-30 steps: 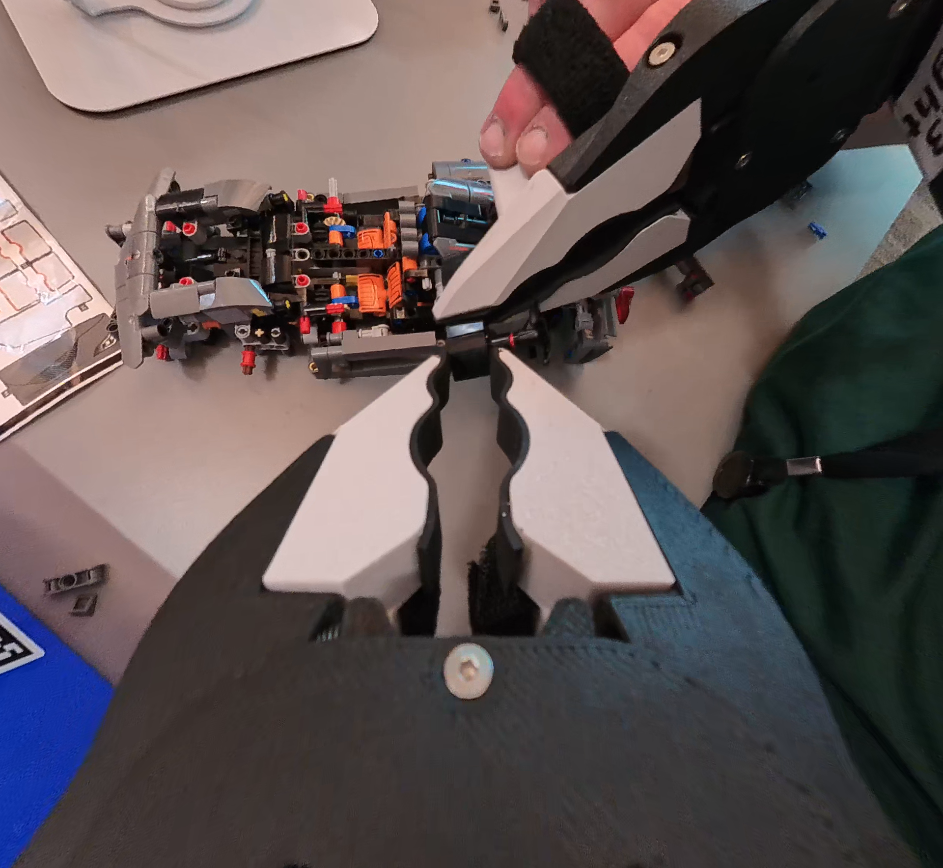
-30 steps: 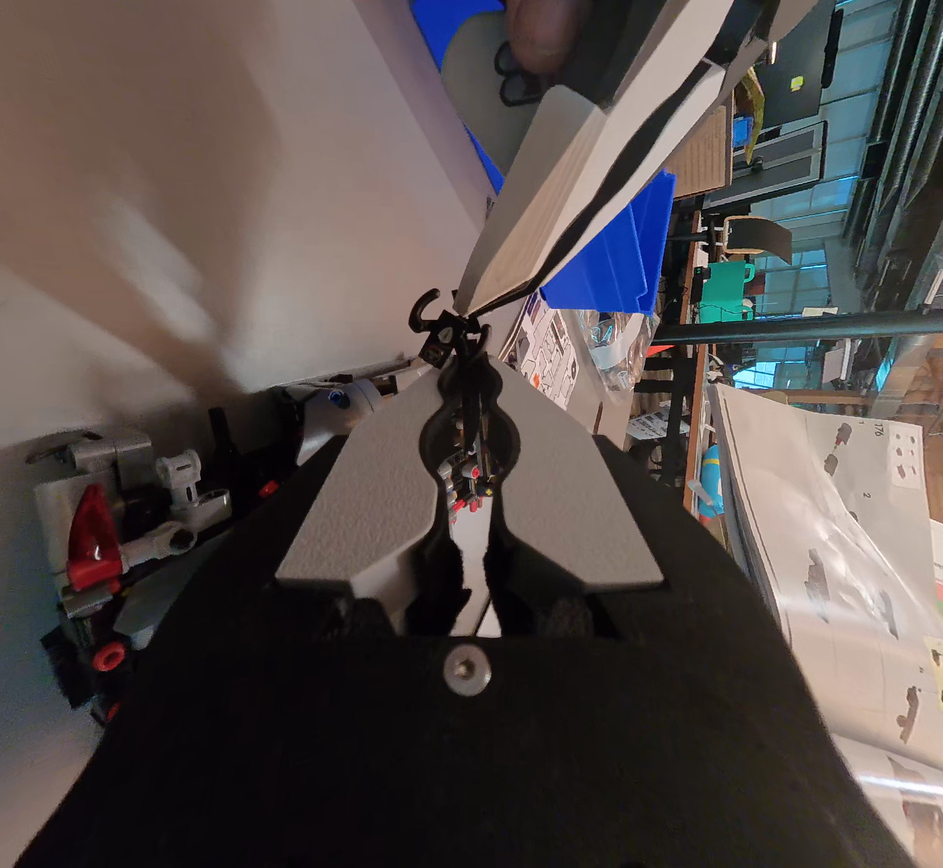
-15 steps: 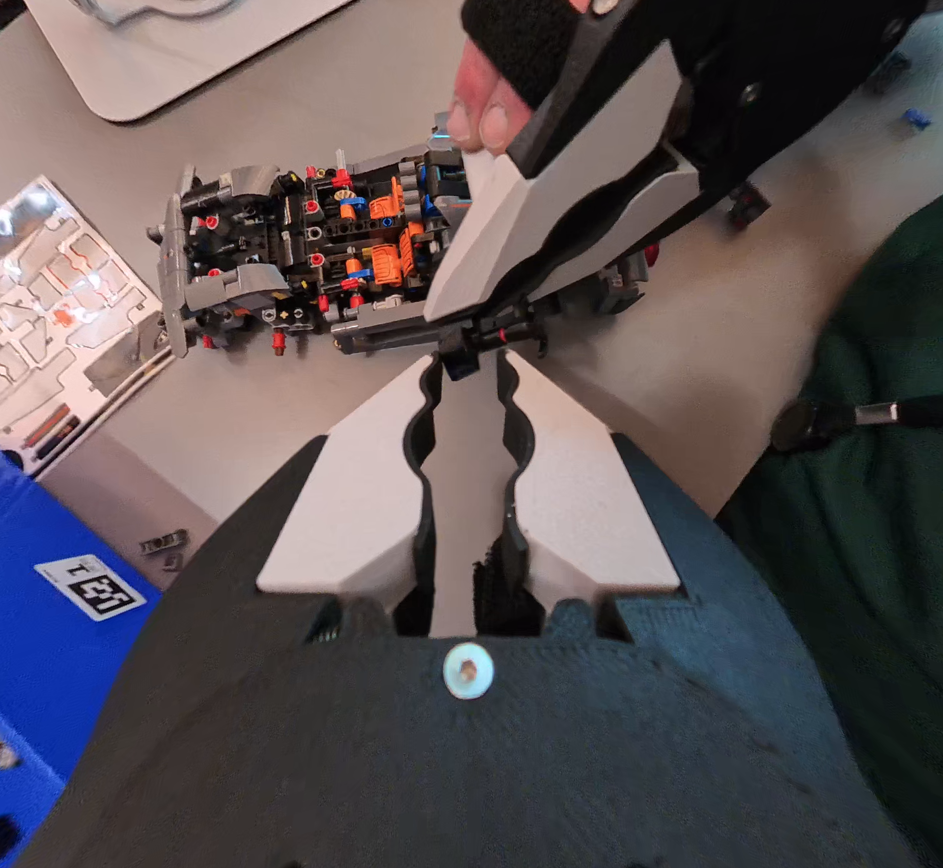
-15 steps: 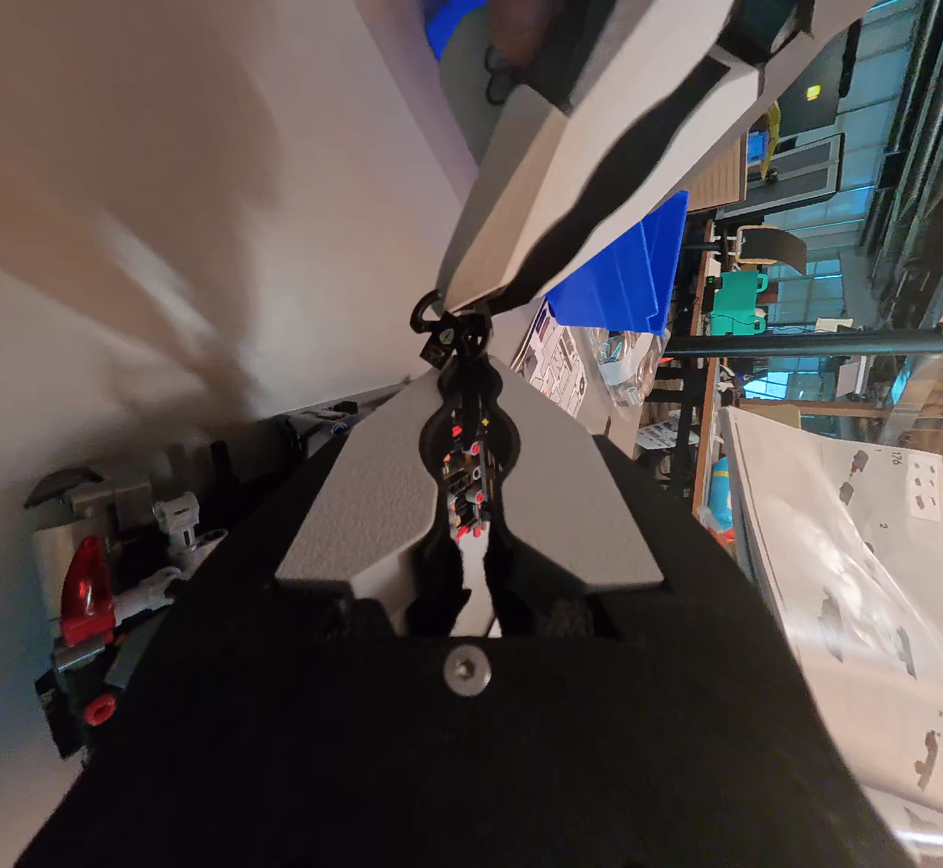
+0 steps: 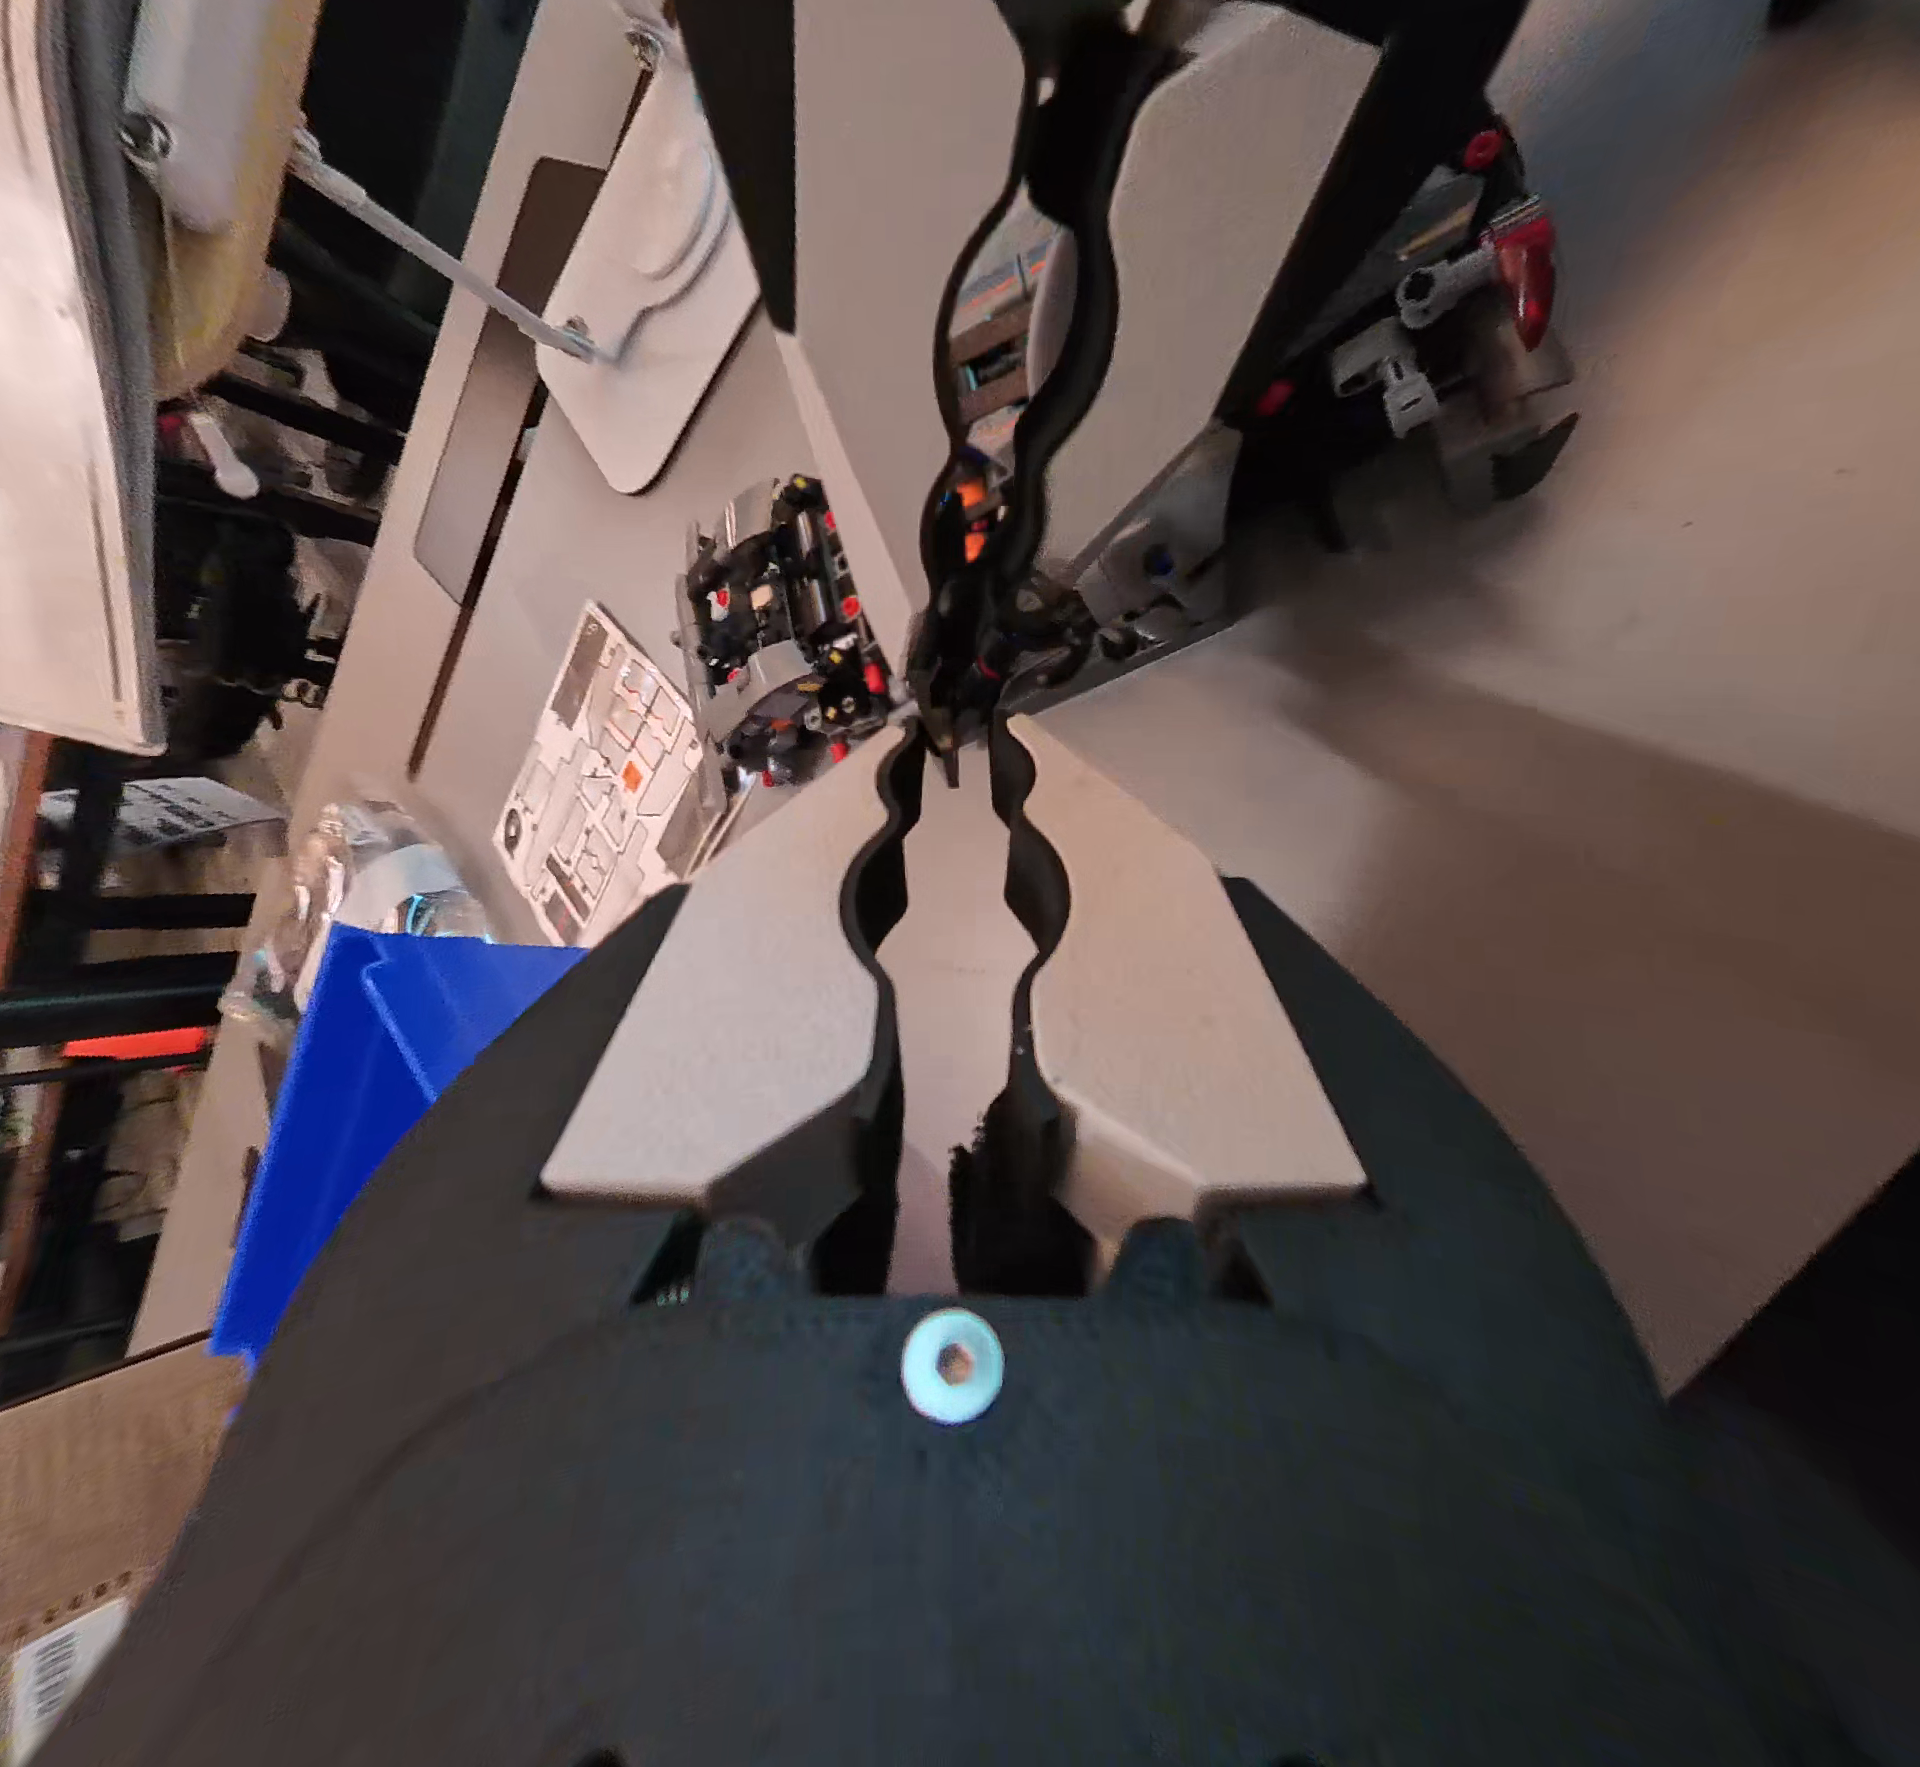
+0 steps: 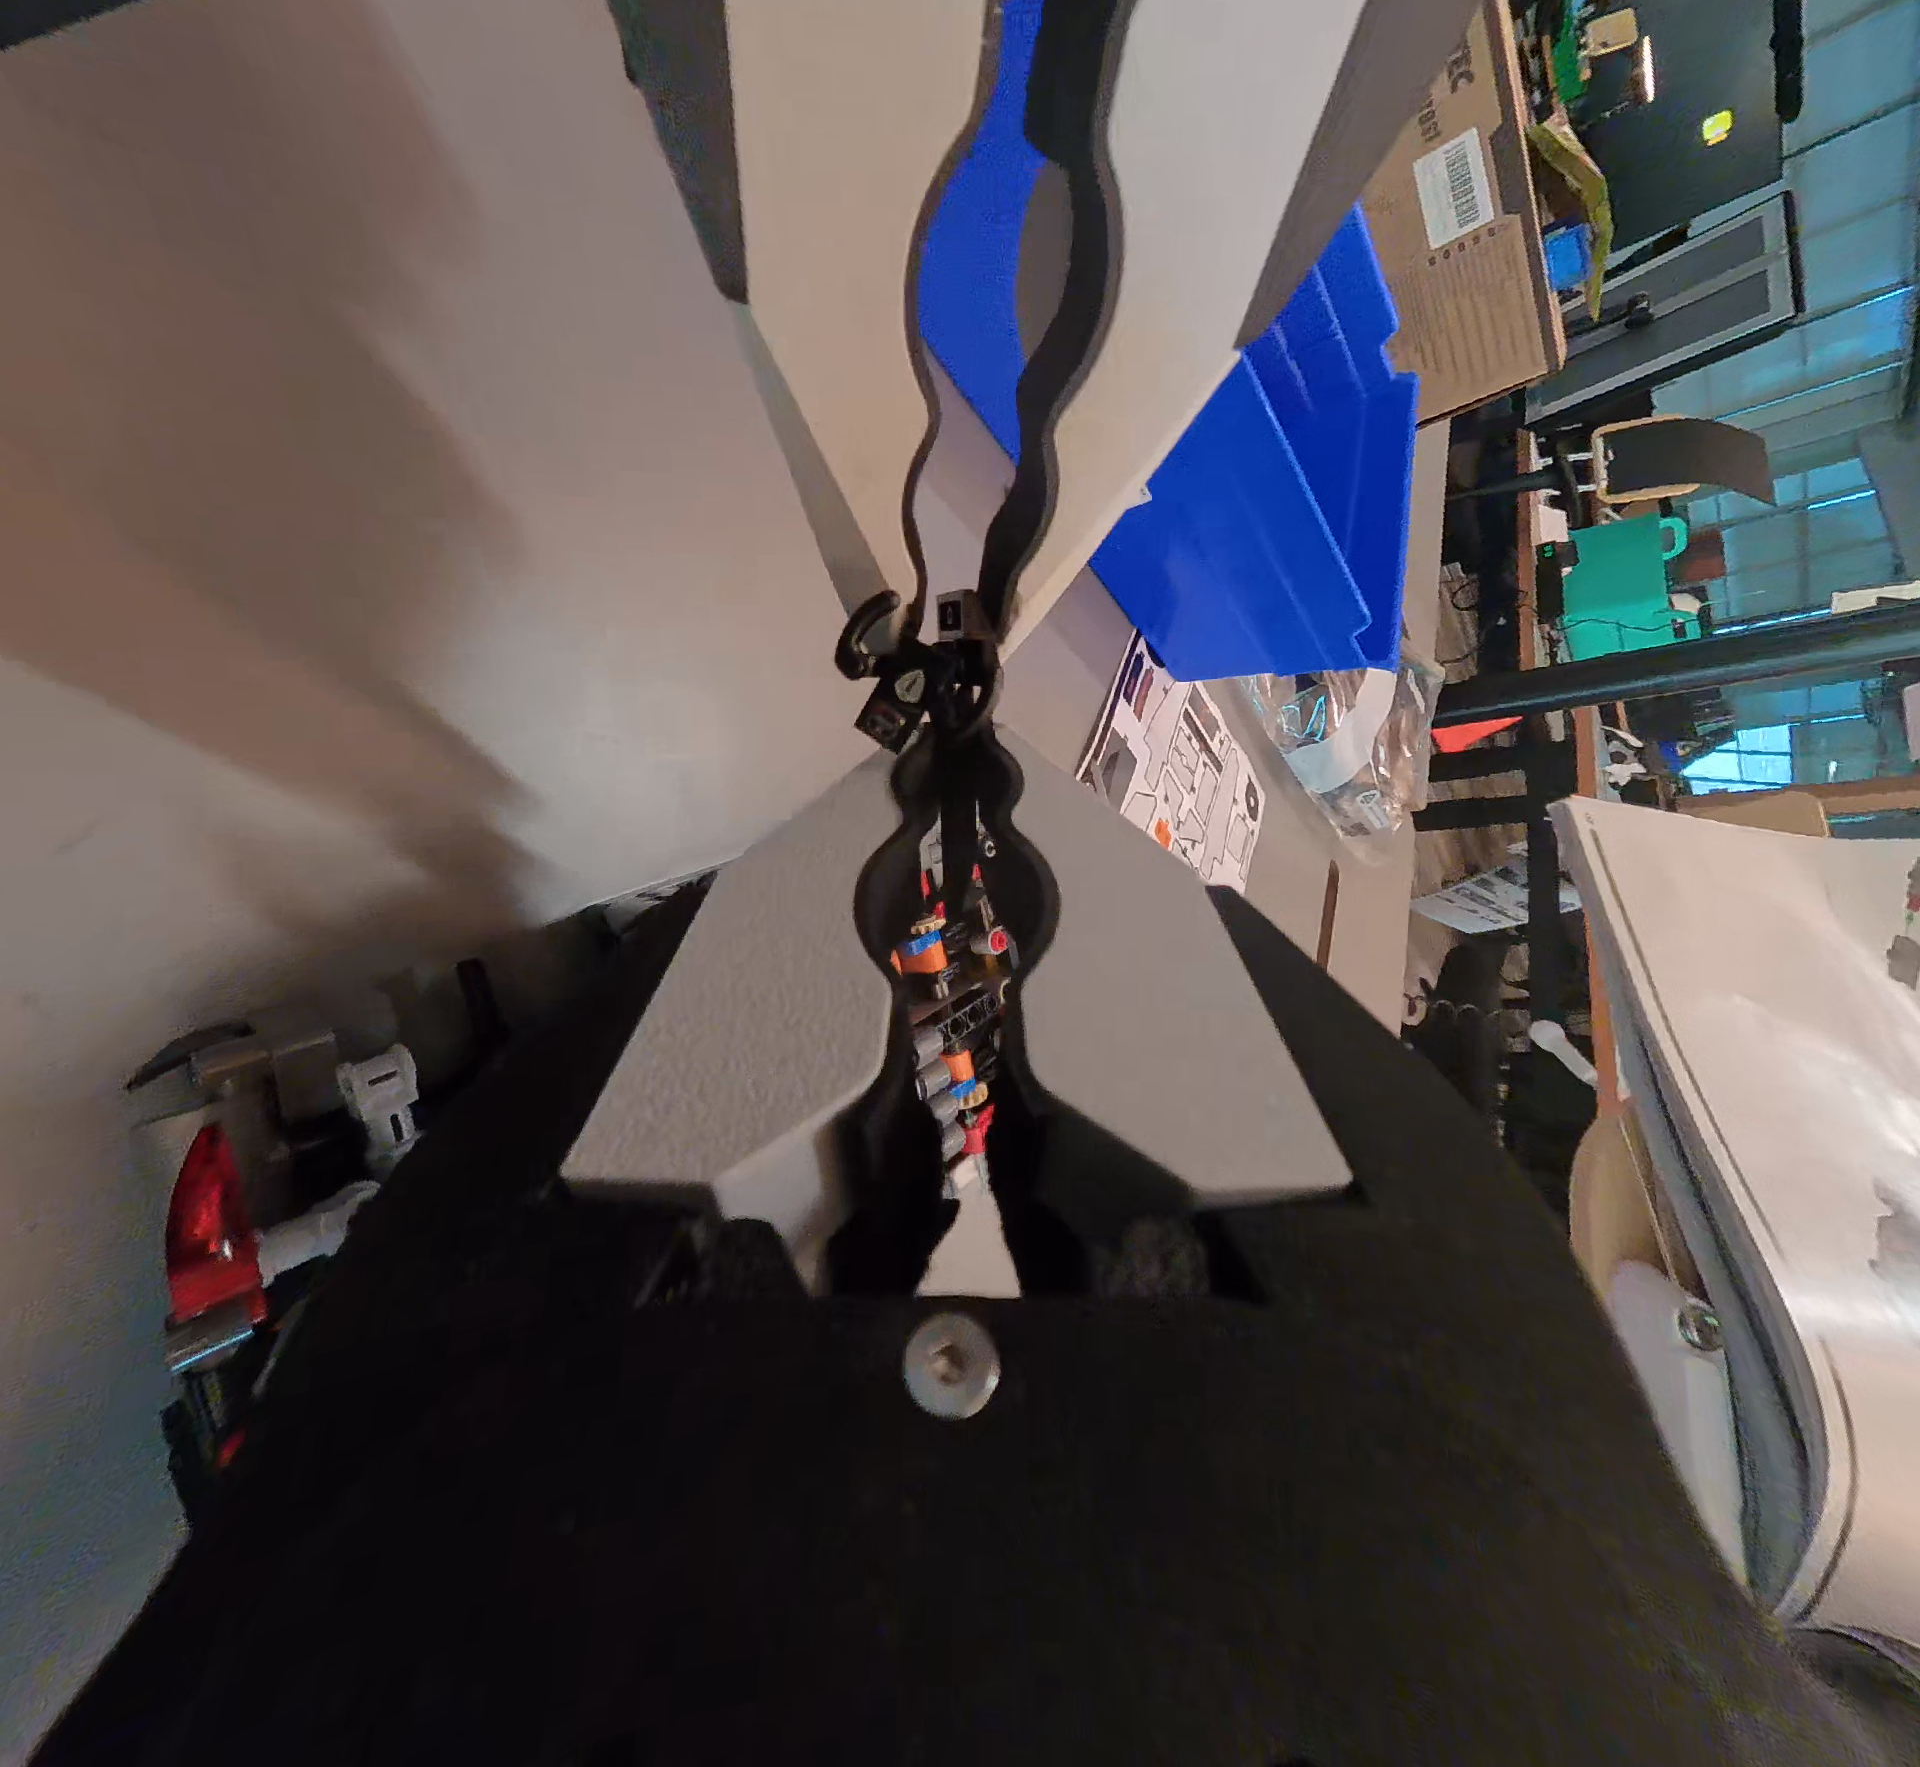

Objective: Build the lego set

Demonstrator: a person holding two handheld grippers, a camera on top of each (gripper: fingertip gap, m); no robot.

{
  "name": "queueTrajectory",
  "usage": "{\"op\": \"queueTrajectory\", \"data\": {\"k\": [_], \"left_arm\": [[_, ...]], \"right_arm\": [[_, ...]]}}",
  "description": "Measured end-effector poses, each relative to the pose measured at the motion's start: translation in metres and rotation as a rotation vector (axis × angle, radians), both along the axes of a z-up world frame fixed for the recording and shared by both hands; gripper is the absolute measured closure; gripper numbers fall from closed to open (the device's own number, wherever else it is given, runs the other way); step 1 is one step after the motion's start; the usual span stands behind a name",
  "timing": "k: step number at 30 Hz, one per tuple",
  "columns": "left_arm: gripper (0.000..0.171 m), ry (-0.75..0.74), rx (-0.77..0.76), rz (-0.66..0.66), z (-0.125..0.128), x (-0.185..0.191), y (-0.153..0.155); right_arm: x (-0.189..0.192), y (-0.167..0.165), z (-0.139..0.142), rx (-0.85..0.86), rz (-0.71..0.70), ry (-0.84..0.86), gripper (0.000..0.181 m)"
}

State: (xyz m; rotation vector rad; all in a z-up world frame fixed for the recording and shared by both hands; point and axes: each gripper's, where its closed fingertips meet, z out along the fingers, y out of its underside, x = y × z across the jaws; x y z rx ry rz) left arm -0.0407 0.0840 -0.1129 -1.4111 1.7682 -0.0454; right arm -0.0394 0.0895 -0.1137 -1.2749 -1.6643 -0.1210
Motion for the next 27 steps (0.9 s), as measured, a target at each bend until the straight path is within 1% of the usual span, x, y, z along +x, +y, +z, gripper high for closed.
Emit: {"op": "queueTrajectory", "data": {"k": [7,13,17,21,24,27], "left_arm": [[0.164,0.099,0.205,-0.034,0.002,0.002,0.001],[0.167,0.148,0.296,-0.101,0.007,0.005,-0.003],[0.168,0.186,0.343,-0.118,0.009,0.006,-0.003],[0.167,0.175,0.397,-0.134,0.014,0.008,-0.001],[0.164,0.135,0.403,-0.123,0.017,0.009,0.002],[0.153,0.086,0.361,-0.125,0.016,0.011,-0.004]], "right_arm": [[0.003,0.000,0.001,-0.079,-0.011,0.021,0.178],[0.005,-0.005,0.005,-0.186,0.015,0.075,0.177],[0.006,-0.006,0.006,-0.243,0.017,0.095,0.177],[0.008,-0.005,0.011,-0.234,0.017,0.102,0.176],[0.010,-0.005,0.012,-0.202,0.015,0.091,0.178],[0.011,-0.006,0.014,-0.178,0.013,0.091,0.178]]}}
